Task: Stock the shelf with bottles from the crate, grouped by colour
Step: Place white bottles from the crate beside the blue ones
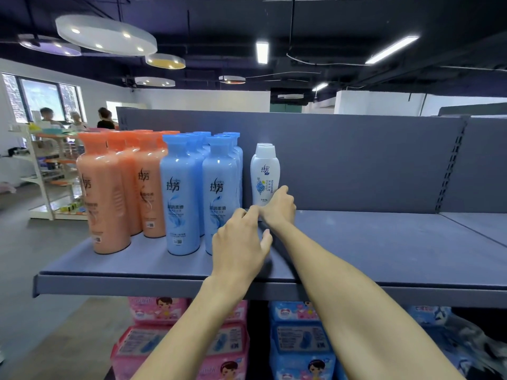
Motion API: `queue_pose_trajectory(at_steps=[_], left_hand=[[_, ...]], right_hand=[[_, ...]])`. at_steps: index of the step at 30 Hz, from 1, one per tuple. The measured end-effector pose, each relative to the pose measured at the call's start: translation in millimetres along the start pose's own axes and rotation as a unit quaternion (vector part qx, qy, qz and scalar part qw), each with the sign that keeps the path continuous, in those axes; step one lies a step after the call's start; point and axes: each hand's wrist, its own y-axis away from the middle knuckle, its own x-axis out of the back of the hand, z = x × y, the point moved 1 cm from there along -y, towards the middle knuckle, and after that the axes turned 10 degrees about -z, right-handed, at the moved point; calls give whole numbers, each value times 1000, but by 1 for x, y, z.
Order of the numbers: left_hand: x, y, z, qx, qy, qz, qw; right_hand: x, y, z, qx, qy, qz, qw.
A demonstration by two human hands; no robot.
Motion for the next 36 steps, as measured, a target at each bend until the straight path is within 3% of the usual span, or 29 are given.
queue_pose_trajectory(at_steps=[11,16,22,27,31,36], left_hand=[[-4,4,-1,1,4,2,1000],[1,6,0,13,-17,-14,1000],[5,25,4,5,-43,-20,999],[9,42,26,-7,-30,-29,999],[19,102,26,-7,11,-12,1000],[-24,165,31,9,6,-80,997]], right_hand=[[2,-1,3,11,17,-32,999],[23,14,7,36,74,-58,995],[61,81,33,127,128,-65,982],[88,123,41,139,130,-53,980],[110,195,68,182,149,-27,972],[99,248,125,158,168,-50,972]])
